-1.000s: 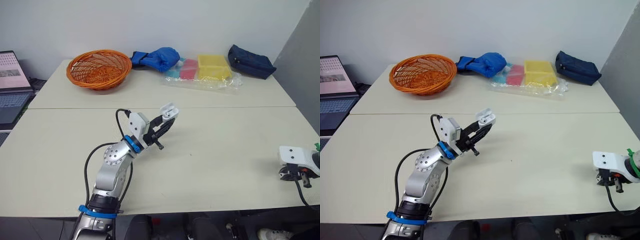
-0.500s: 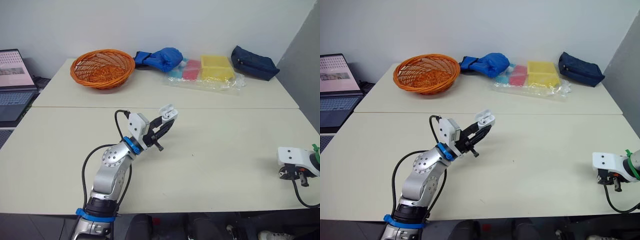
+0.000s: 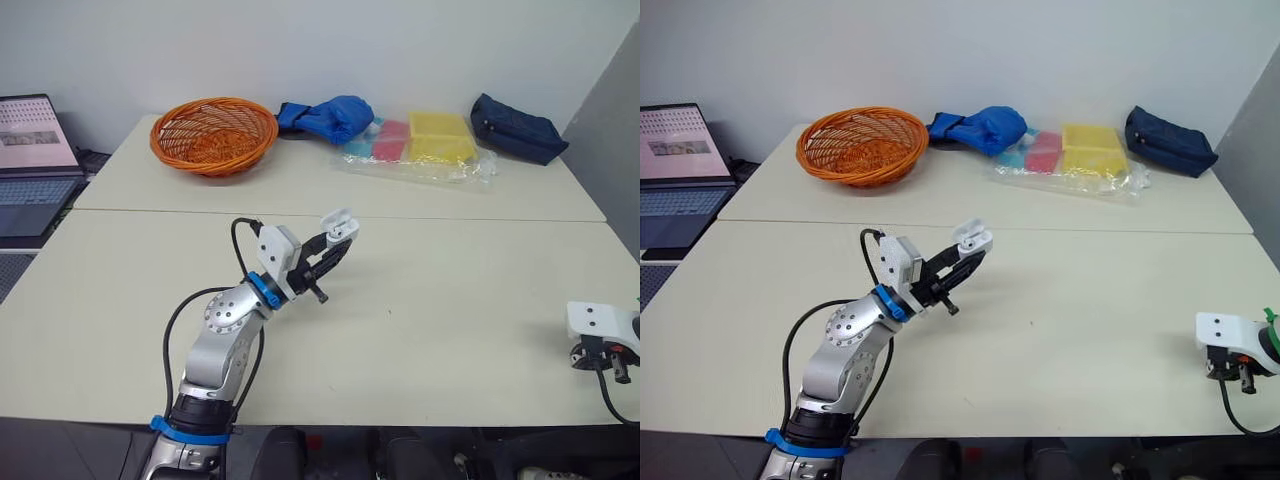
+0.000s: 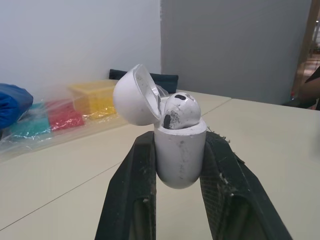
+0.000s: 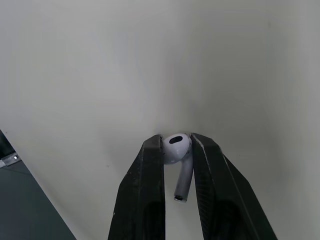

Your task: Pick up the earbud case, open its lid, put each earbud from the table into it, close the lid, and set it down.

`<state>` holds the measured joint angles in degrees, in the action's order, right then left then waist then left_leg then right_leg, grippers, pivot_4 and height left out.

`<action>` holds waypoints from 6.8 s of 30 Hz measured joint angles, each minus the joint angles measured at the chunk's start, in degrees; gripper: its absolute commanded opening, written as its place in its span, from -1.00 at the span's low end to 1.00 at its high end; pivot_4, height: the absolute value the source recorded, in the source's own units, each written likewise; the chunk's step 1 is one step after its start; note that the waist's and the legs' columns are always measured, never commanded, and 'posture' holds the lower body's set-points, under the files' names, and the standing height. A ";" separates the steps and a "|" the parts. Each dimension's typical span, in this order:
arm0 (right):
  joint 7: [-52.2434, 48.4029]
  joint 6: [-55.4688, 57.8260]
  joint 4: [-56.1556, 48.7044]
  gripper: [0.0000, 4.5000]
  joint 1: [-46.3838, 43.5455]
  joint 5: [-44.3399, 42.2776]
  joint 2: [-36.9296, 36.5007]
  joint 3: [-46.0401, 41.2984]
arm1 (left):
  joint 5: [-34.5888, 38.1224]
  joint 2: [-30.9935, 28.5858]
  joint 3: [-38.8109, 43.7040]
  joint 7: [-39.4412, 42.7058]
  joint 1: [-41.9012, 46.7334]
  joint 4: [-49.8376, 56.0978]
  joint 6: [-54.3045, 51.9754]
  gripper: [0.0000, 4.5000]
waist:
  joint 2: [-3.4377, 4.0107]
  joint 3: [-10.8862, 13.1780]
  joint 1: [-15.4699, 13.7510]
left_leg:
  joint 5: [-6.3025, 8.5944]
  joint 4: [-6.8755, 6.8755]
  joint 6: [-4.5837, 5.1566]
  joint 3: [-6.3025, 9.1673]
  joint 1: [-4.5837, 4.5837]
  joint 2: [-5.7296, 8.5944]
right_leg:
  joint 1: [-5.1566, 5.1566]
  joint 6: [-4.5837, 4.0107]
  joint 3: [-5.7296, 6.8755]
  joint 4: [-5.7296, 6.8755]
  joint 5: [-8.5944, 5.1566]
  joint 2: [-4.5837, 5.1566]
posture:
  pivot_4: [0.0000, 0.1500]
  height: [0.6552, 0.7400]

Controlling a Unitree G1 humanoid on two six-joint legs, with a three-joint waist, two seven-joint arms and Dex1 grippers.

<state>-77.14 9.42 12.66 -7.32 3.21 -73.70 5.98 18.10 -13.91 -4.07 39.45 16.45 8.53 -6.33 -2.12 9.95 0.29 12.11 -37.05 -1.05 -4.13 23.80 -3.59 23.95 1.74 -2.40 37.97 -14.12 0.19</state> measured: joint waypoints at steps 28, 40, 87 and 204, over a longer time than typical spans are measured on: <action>1.96 -7.72 2.06 0.10 2.05 1.78 -0.02 -1.80 | 0.88 -0.16 -0.14 -0.59 -0.06 0.01 0.14 -0.64 | -0.08 -0.07 -0.05 | 0.00 0.00 0.00 -0.04 -0.35 0.00 | -0.33 -0.06 -0.04 -0.01 -0.04 0.00 | 1.00 1.00; 3.55 -18.67 4.90 0.10 1.57 4.12 -0.02 -1.08 | 0.67 -0.34 -0.32 -0.59 -0.09 0.01 0.55 -0.64 | -0.11 -0.06 0.01 | 0.00 0.01 -0.01 -0.20 -0.83 0.00 | -0.75 -0.28 -0.16 -0.02 -0.17 0.06 | 1.00 1.00; 45.52 43.41 -34.82 -0.82 -30.94 -40.08 55.11 -13.09 | 0.44 2.41 -0.54 2.92 8.62 -11.11 5.65 -0.64 | 0.02 0.00 0.37 | 0.01 0.06 -0.04 0.67 0.51 0.00 | 0.33 -0.34 0.22 0.05 0.16 -0.27 | 1.00 1.00; 20.77 12.17 -32.31 0.72 -10.32 -26.96 33.54 -5.37 | 19.30 -10.01 2.45 13.32 23.90 -19.65 -49.58 -0.64 | 0.08 0.06 1.60 | 0.01 0.07 -0.03 0.77 0.57 -0.01 | 0.42 -0.01 0.20 0.03 -0.05 -0.35 | 1.00 1.00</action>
<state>-56.36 21.59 -19.64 -17.64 -23.75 -40.16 0.61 37.41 -23.92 -1.62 52.77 40.34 -11.11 -55.92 -2.04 10.01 1.89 12.12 -36.99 -1.08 -3.37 24.37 -3.60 24.37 1.73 -2.20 38.00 -14.17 -0.16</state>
